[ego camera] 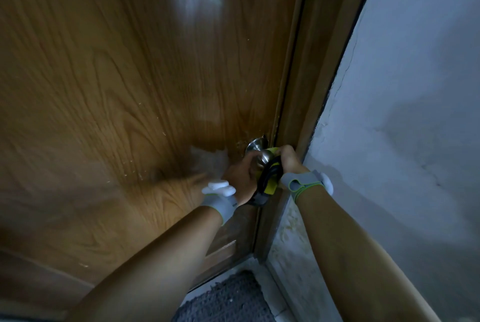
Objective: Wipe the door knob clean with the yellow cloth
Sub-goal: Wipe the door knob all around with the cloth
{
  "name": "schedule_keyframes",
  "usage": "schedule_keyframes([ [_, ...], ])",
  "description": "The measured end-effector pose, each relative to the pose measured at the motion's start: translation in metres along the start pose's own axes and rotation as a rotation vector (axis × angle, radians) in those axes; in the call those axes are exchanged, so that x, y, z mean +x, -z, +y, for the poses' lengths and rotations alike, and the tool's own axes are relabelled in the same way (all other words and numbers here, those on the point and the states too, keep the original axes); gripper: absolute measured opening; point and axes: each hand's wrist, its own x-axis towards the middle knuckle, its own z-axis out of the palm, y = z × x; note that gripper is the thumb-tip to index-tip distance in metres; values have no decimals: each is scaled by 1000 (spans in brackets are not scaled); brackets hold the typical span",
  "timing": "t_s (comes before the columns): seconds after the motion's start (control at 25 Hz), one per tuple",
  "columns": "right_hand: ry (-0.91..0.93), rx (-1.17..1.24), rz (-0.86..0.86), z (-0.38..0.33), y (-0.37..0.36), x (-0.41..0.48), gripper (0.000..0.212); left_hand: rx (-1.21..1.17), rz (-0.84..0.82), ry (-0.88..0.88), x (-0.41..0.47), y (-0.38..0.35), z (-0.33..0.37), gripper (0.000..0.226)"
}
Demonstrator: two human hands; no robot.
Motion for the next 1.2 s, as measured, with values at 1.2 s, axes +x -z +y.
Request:
schedule_keyframes([
  [1.2, 1201, -1784, -30, -4, 1, -1, 36, -219, -32, 273, -36, -27, 13, 86],
])
